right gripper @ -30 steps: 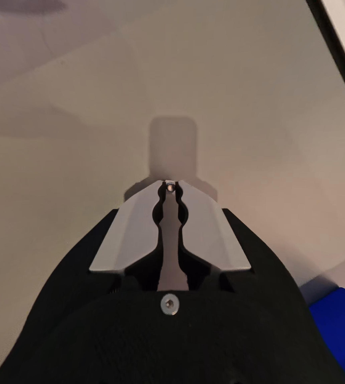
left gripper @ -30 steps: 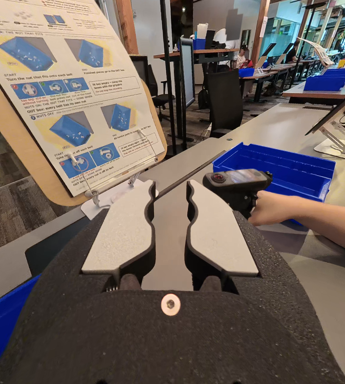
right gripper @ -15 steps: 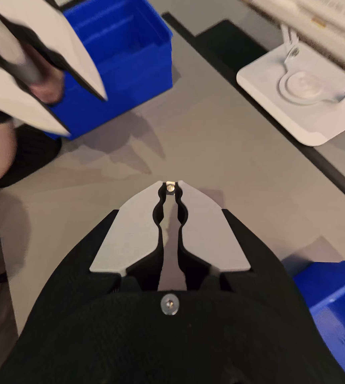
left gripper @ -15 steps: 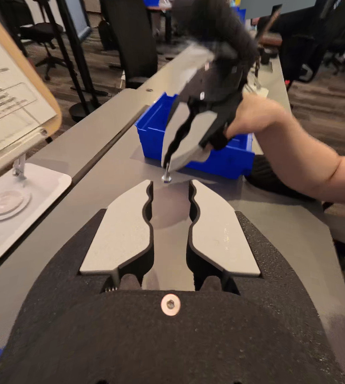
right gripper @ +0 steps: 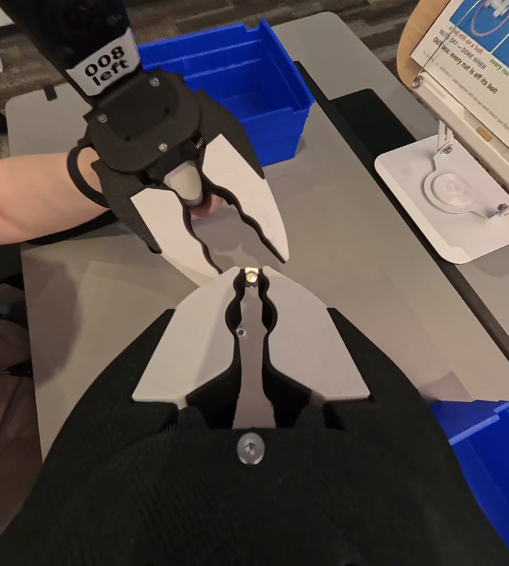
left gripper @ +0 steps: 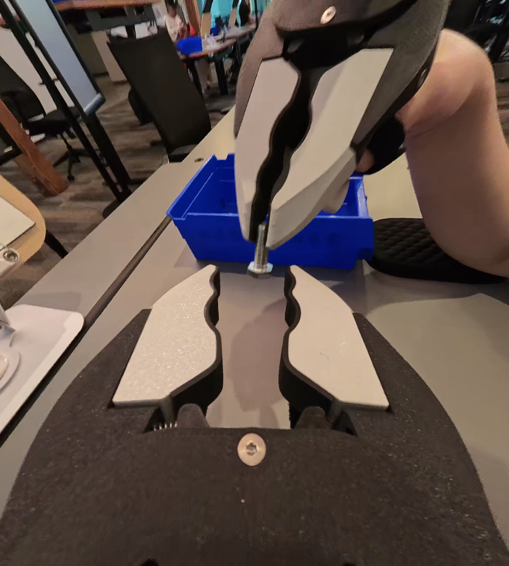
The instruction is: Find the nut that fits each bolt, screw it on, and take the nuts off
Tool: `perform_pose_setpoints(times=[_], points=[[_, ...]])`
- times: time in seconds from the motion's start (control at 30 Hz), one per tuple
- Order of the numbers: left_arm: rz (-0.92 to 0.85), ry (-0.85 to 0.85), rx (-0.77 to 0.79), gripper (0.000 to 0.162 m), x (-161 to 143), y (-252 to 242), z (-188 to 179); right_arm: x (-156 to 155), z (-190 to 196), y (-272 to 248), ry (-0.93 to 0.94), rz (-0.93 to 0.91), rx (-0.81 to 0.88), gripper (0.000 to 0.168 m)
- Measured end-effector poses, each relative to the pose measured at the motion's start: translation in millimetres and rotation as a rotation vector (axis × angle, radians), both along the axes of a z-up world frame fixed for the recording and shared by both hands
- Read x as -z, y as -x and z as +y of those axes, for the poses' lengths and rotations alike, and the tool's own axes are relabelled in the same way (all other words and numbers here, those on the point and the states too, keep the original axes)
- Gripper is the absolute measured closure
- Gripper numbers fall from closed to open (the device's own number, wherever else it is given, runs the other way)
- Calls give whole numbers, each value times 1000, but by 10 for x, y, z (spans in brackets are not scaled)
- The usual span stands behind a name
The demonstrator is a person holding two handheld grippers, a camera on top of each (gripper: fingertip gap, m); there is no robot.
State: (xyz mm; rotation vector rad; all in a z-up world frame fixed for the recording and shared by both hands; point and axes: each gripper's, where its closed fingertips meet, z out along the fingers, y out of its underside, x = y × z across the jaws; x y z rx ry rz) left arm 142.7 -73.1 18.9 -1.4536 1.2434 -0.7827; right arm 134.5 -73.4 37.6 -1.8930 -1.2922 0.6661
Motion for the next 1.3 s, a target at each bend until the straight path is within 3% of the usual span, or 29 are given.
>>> perform_pose_setpoints(times=[0.57,1.0,1.3], points=[[30,-19,61,131,195,-207,-149,101,-94,44,5,-76,-21,159],[15,-19,71,151,188,-204,-155,100,-167,74,-8,-91,-58,159],[2,-6,88,152,186,-217,-180,23,-205,61,-9,-52,-86,159]])
